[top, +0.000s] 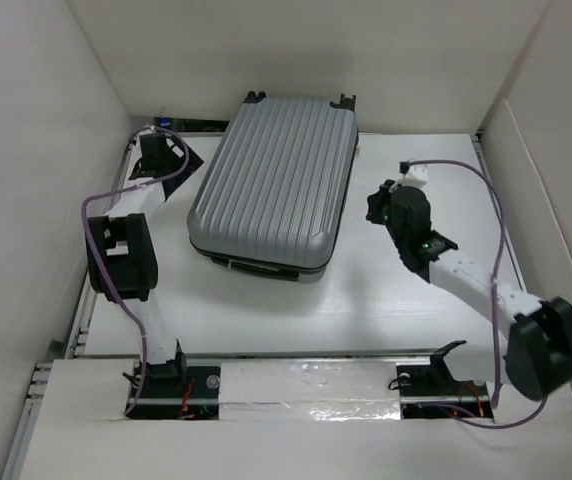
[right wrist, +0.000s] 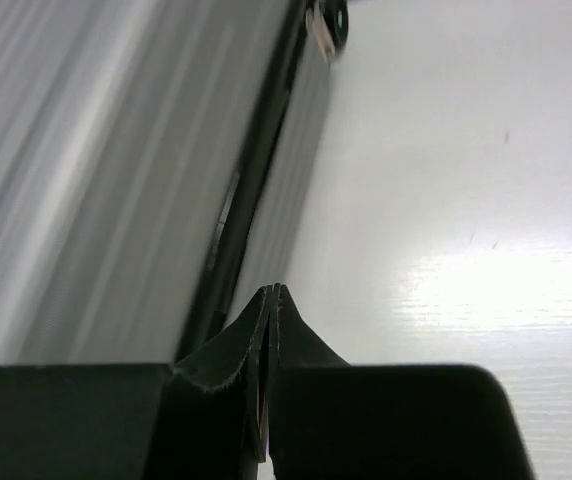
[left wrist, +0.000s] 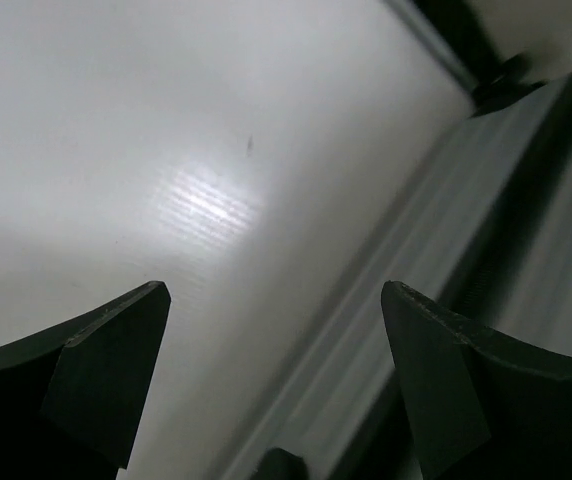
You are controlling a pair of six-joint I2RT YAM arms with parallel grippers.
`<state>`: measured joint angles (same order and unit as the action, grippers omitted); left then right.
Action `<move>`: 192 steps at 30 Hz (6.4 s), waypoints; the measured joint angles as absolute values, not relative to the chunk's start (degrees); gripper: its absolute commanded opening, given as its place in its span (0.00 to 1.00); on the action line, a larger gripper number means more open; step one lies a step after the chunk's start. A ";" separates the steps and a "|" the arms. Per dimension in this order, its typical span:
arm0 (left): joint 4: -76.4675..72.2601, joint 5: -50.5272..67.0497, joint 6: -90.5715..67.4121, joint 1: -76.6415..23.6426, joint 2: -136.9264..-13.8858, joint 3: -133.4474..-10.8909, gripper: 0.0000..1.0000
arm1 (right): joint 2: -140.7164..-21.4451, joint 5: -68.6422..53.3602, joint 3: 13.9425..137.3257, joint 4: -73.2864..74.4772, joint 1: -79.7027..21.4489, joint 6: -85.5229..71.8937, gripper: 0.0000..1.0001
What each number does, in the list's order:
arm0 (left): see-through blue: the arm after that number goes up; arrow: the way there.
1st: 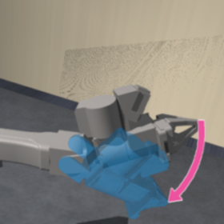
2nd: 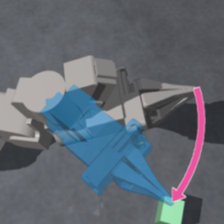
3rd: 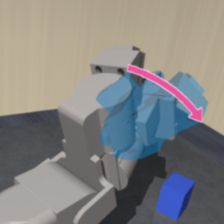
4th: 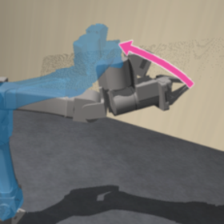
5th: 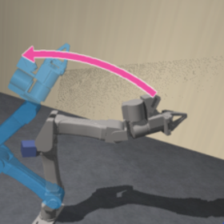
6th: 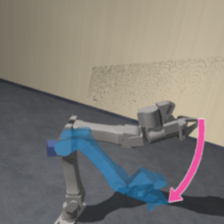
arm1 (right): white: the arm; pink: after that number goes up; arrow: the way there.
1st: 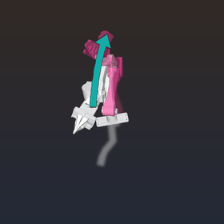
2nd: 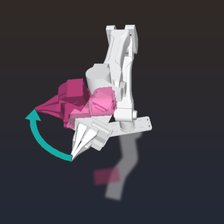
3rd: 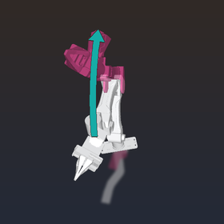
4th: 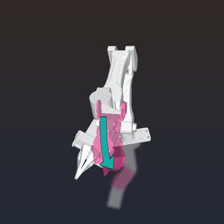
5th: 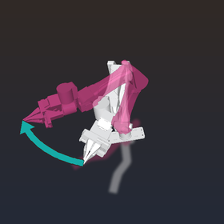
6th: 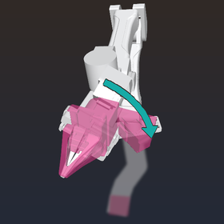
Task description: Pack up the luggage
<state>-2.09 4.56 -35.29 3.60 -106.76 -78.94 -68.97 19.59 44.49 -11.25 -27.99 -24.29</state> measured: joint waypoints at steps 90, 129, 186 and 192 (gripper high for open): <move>-30.11 18.39 -58.57 8.43 -101.38 -61.63 0.99 | -66.98 -13.76 44.23 -11.03 -9.41 -20.38 0.44; -16.99 18.15 -58.52 7.62 -97.21 -76.09 0.00 | -66.59 -12.21 42.94 -14.59 -10.98 -19.55 0.52; -21.76 9.23 -49.47 1.37 -35.53 -17.91 0.00 | -32.47 8.19 30.28 14.63 -67.20 -27.14 0.03; -15.00 13.45 -47.77 -5.19 -31.86 -8.47 0.00 | -36.93 14.46 25.80 15.07 -70.59 -31.44 0.29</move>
